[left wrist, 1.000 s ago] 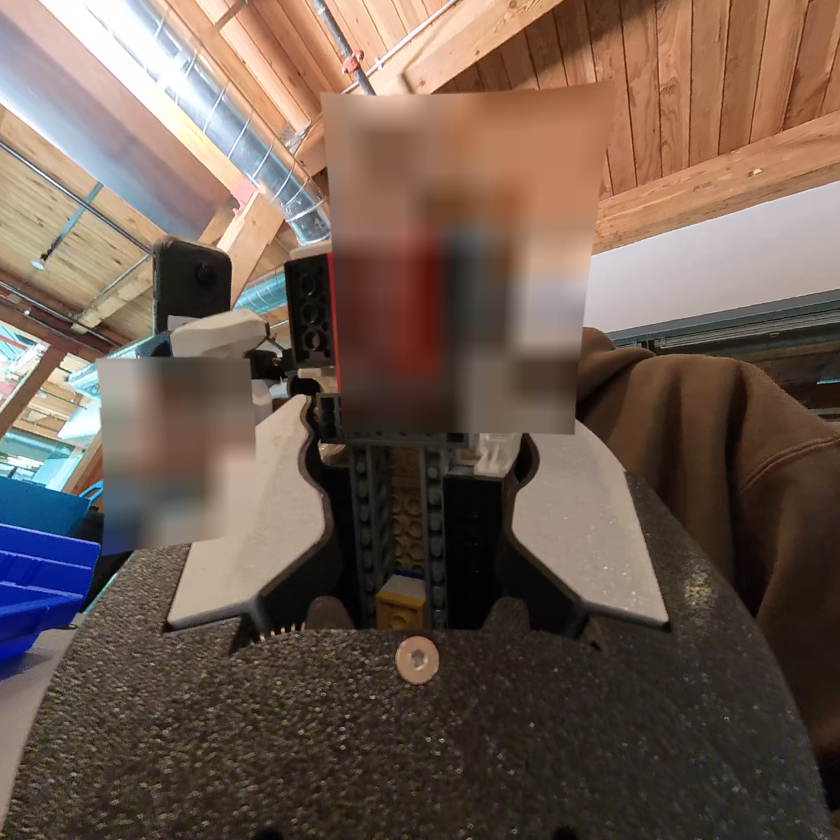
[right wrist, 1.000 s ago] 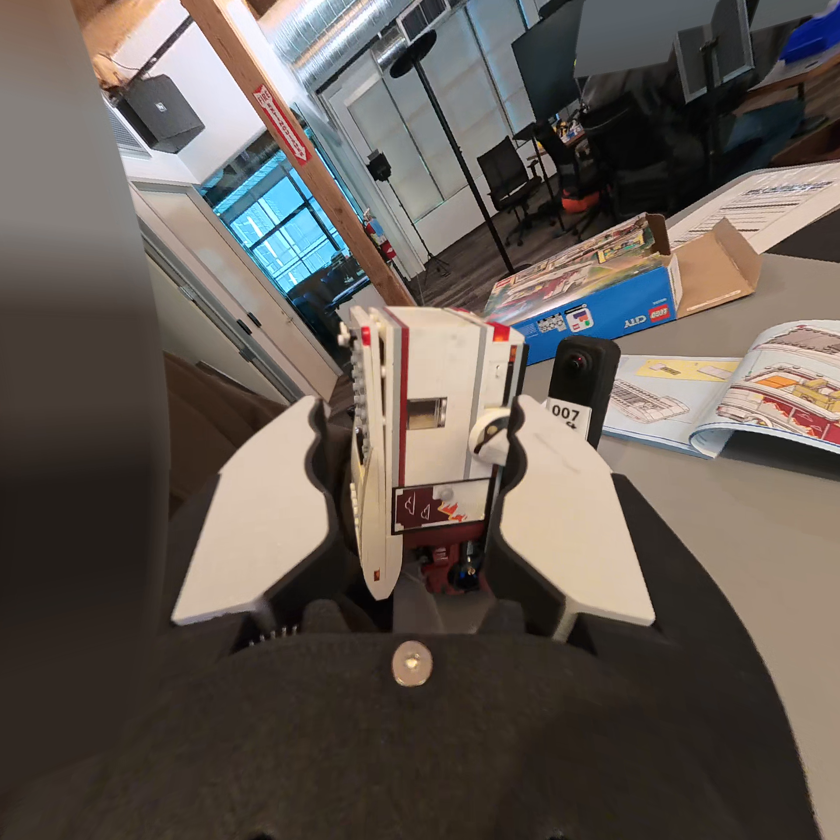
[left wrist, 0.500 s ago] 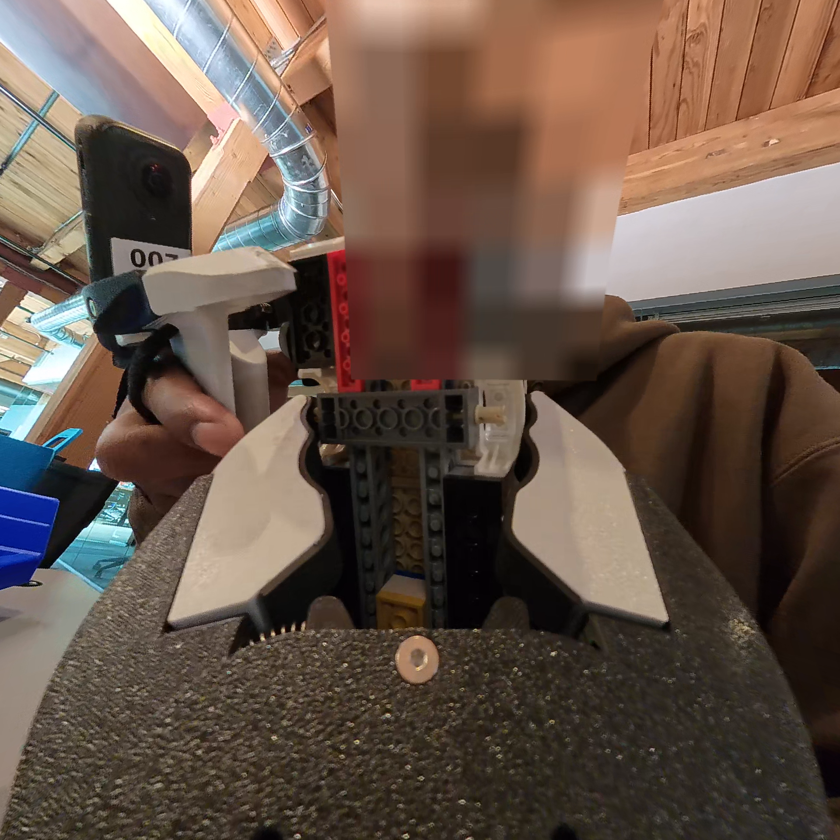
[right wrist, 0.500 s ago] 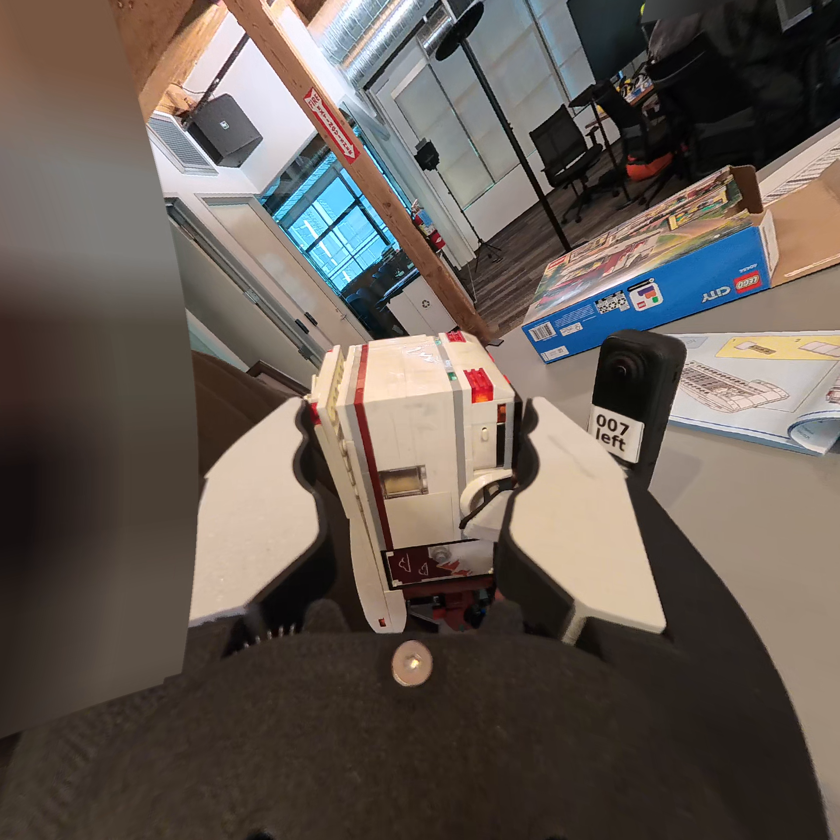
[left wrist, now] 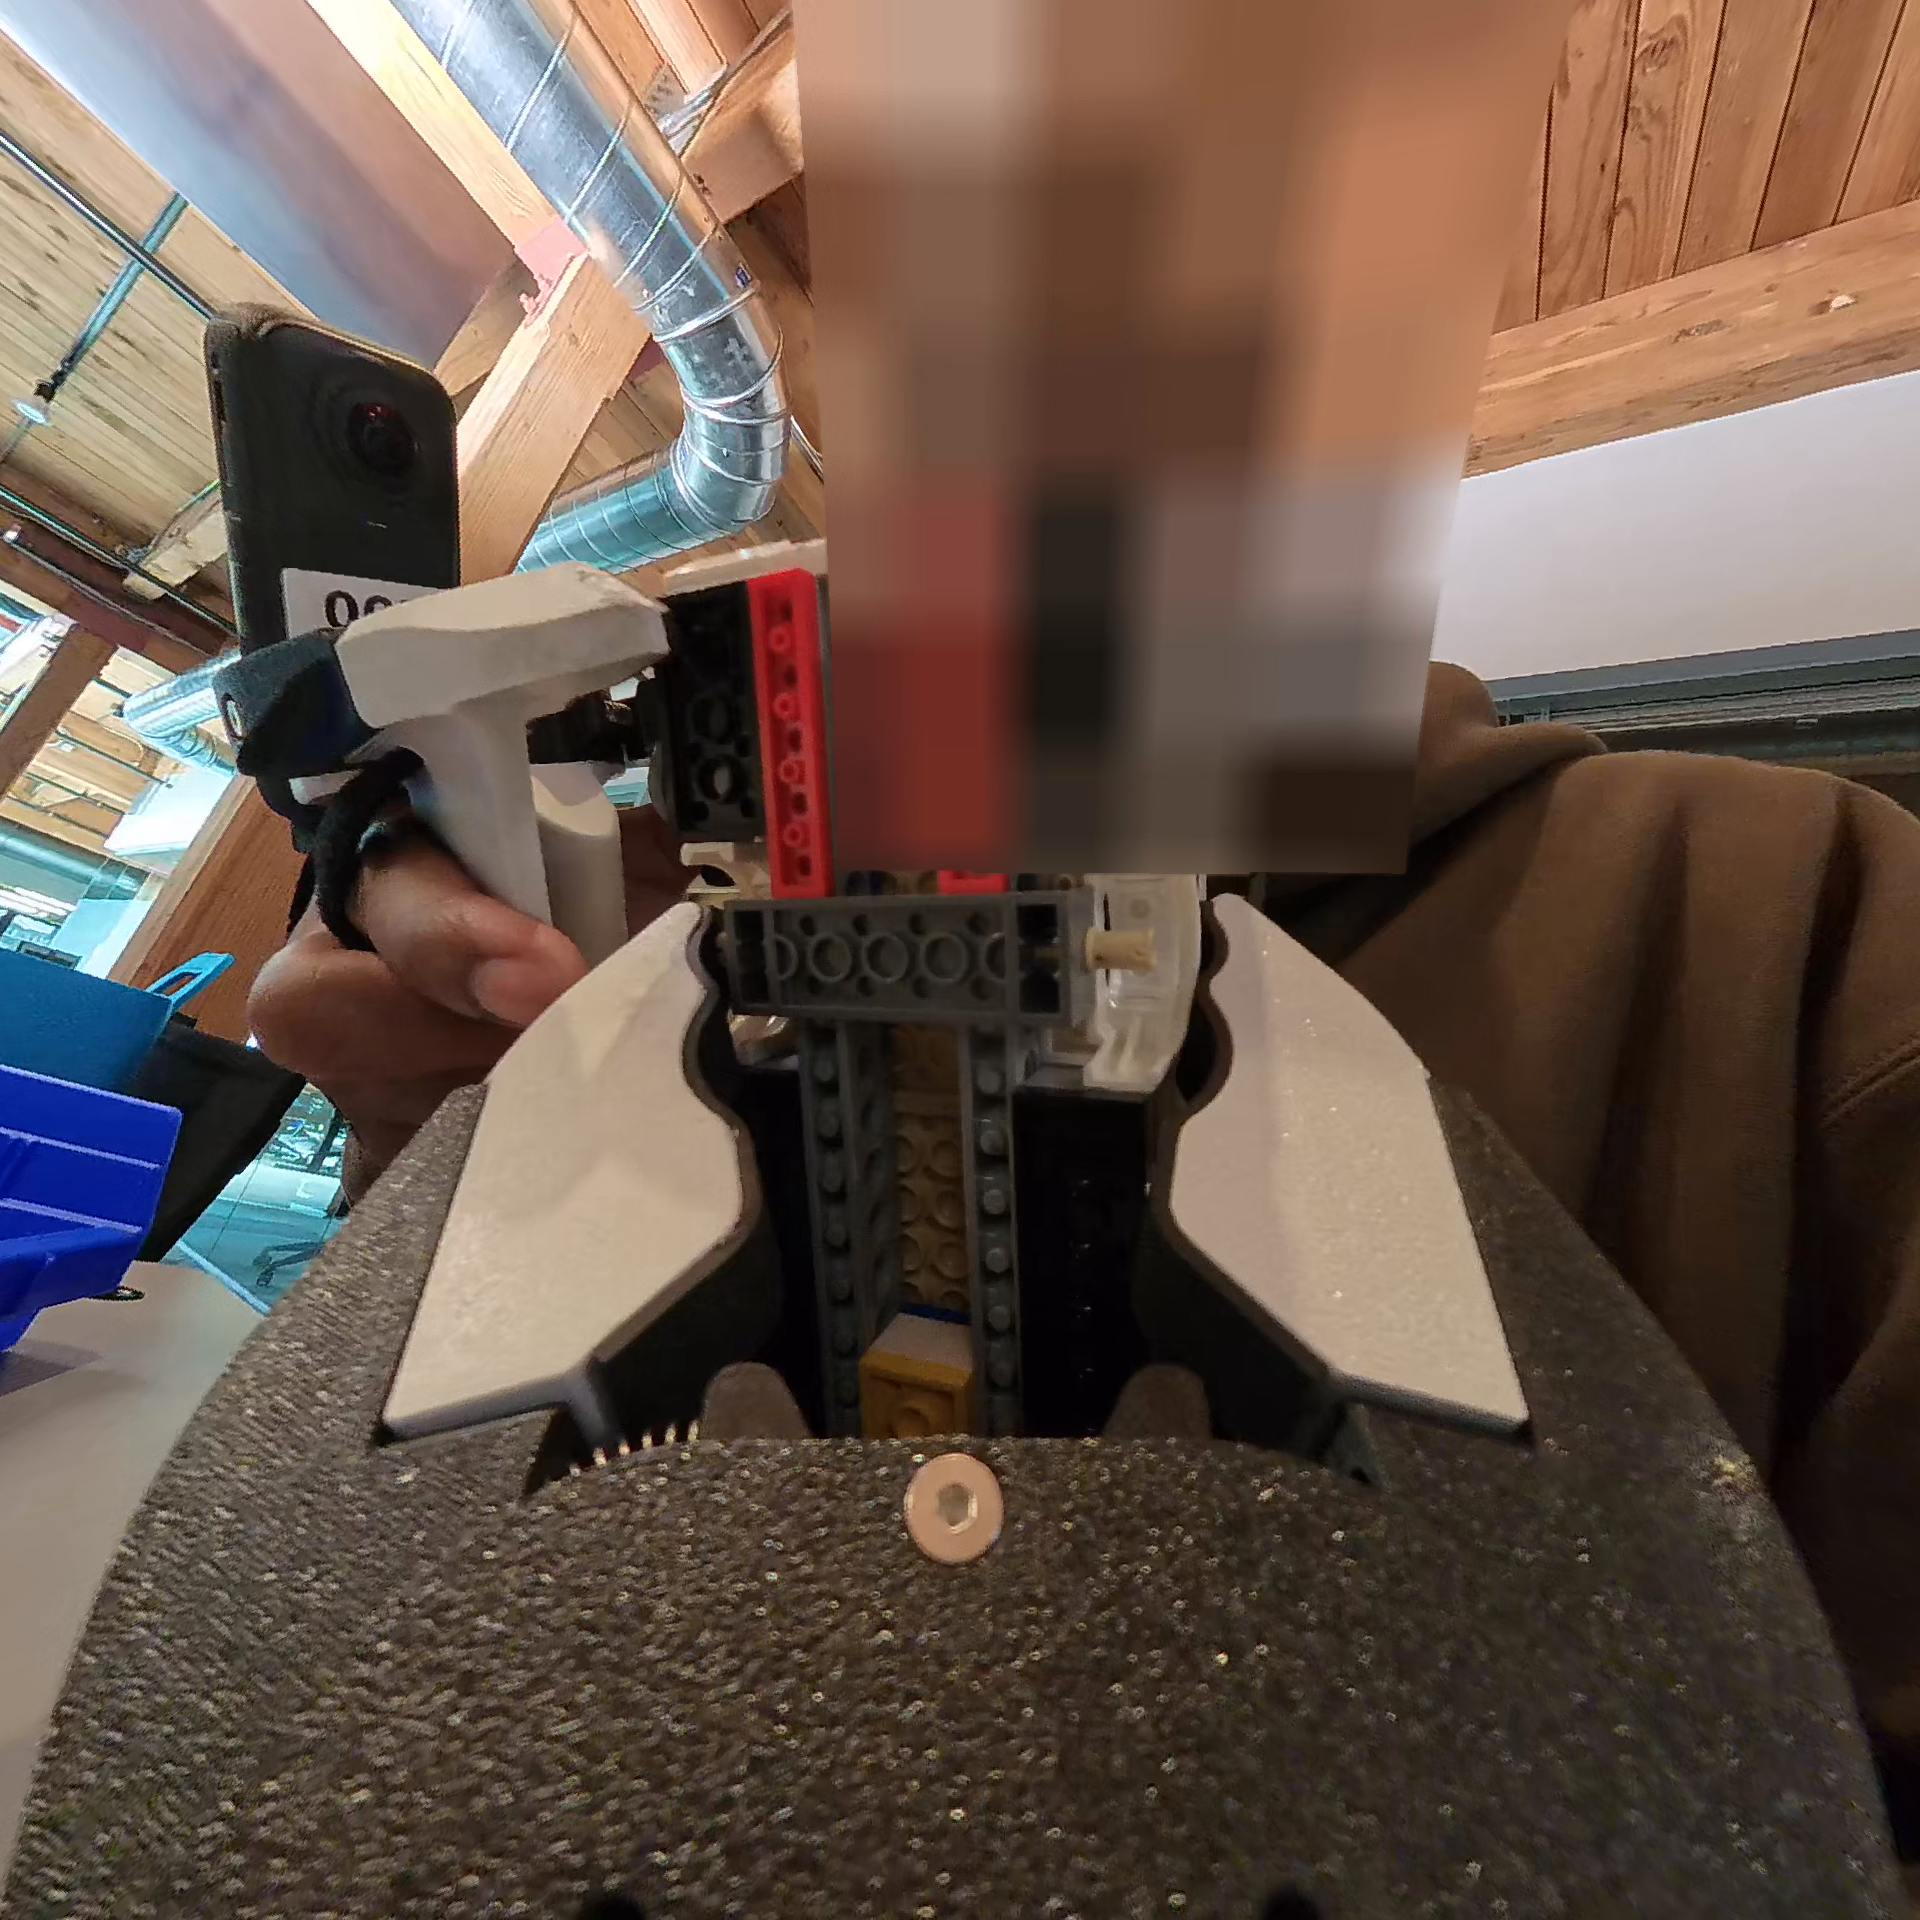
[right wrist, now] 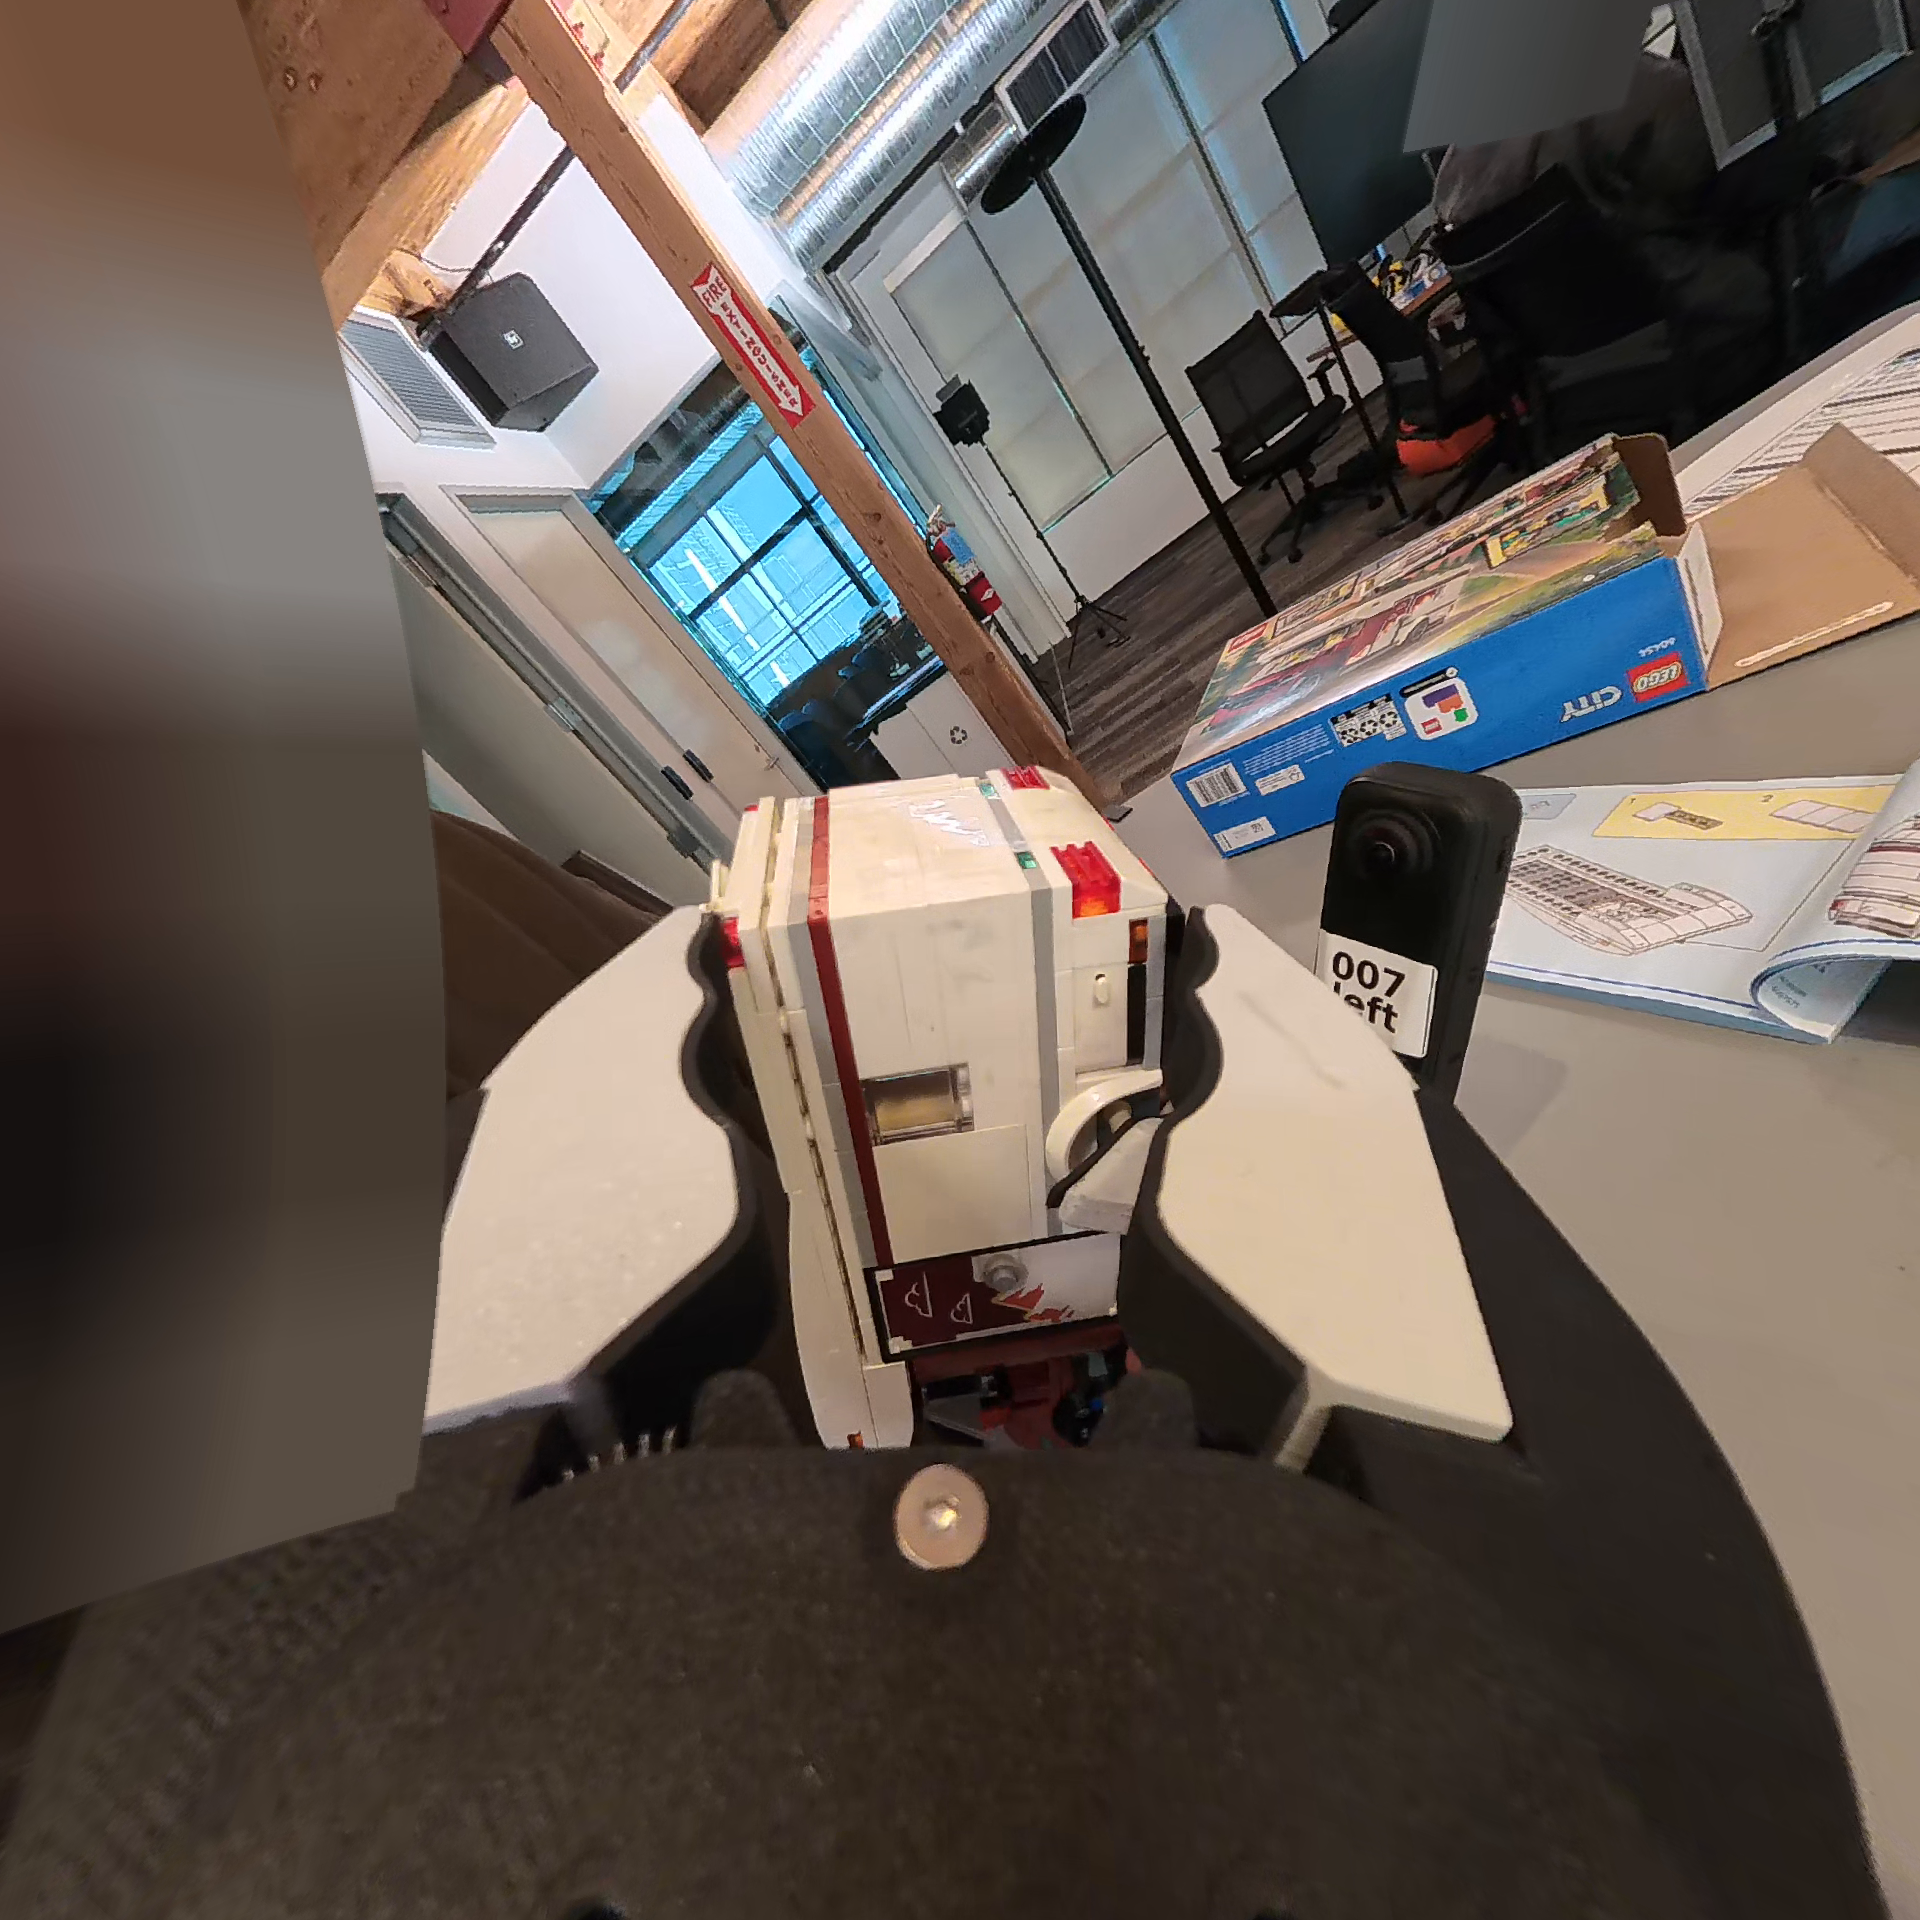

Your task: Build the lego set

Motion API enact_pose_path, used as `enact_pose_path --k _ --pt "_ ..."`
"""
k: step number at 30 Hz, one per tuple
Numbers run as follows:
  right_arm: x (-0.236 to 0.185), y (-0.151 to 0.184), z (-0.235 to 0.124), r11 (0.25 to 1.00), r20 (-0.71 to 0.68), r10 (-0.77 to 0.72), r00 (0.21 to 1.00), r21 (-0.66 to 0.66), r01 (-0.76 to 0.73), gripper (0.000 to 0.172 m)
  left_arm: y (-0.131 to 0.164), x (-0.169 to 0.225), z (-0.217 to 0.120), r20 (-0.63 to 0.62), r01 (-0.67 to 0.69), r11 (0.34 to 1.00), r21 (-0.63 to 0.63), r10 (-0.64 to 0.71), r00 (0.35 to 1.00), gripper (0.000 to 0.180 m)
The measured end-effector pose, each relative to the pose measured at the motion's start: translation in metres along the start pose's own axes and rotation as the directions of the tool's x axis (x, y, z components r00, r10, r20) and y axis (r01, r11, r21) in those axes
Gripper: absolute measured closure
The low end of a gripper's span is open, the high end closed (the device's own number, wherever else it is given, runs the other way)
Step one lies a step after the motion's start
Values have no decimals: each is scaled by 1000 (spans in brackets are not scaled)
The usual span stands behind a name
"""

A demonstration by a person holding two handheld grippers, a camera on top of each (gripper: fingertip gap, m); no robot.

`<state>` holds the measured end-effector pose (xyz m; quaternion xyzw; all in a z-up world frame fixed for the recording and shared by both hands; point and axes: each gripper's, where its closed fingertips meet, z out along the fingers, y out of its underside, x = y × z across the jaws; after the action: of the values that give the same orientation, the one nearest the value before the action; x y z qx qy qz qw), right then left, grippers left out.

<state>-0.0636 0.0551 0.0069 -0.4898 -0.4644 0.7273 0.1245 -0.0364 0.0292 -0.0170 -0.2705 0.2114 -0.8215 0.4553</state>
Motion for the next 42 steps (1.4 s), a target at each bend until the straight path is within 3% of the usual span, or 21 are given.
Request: enact_pose_path --k 33,38,42 --pt "15 -9 -5 997 -22 51 998 62 -50 92 -8 -9 -3 42 23 994 105 -28 999 95" --pt "24 -15 -10 988 -10 135 991 81 -134 93 -15 -17 -4 74 35 983 181 -49 996 95" --pt "42 -26 -16 975 -48 192 980 126 -185 98 -25 -29 -10 129 33 946 323 -79 988 95"
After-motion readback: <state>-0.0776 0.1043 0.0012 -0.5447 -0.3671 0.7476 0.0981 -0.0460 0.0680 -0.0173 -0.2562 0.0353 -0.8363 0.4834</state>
